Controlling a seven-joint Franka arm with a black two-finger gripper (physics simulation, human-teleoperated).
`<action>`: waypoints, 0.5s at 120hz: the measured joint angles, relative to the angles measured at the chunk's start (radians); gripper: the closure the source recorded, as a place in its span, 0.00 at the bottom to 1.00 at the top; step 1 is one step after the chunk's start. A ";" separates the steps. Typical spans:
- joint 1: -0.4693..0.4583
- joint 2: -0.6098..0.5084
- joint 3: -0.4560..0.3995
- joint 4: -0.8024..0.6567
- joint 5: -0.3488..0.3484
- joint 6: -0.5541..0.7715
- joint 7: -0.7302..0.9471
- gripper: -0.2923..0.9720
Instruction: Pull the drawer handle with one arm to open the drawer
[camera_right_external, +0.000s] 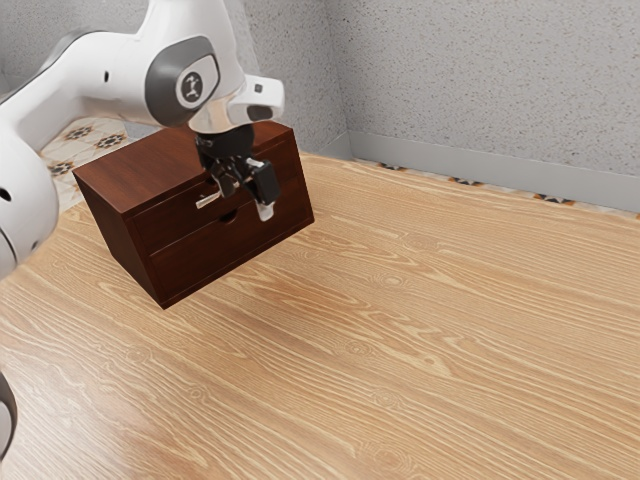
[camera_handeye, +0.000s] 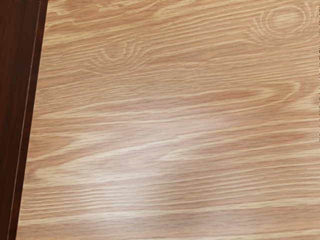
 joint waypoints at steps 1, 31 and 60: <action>0.000 0.000 0.000 0.000 0.000 0.000 0.002 0.23; 0.048 0.000 0.001 0.012 -0.004 -0.010 0.042 0.23; 0.074 0.014 -0.019 0.031 -0.009 0.025 0.076 0.23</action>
